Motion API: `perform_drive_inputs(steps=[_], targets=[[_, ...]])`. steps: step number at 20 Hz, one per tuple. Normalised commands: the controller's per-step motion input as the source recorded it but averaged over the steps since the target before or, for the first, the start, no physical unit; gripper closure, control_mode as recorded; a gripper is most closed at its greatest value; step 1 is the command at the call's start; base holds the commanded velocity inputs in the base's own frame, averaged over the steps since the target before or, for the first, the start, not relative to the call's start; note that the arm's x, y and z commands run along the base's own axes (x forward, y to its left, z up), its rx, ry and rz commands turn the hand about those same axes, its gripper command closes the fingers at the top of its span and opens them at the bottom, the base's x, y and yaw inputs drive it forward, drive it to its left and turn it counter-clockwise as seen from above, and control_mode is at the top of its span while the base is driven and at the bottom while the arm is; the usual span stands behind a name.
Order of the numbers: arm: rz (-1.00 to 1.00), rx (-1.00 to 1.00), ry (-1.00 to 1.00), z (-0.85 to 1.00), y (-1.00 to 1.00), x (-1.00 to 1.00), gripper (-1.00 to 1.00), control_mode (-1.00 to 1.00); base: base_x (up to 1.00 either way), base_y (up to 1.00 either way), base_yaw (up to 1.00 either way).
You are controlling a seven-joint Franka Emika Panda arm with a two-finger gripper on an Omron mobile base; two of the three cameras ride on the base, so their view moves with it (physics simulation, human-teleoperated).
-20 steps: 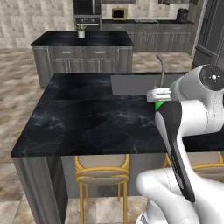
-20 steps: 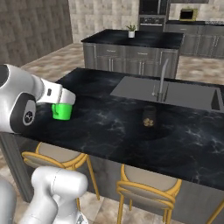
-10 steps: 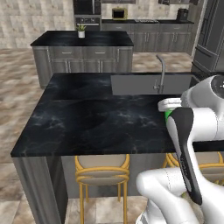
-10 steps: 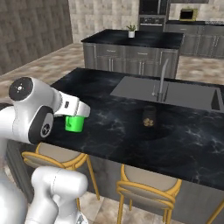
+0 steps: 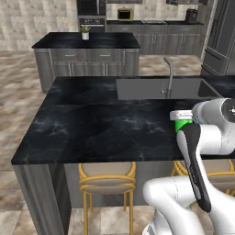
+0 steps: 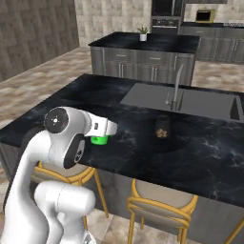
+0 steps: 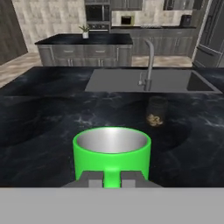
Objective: Open the cabinet directly in front. Then move the liquor and the mug to the dining counter with the jar on it.
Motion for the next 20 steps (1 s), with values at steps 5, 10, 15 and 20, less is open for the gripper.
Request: perform_drive_inputs(steps=[5,10,15,20], targets=[[0.00,0.00,-0.18,-0.42,0.00,0.70,1.00,-1.00,0.00,0.00,0.00],[-0.02,0.00,-0.15,-0.34,-0.06,0.28,1.00,-1.00,0.00,0.00,0.00],[0.00,0.00,0.00,-0.08,0.00,0.00,1.00,-1.00,0.00,0.00,0.00],[0.00,0.00,-0.05,-0.26,0.00,0.00,1.00,-1.00,0.00,0.00,0.00]])
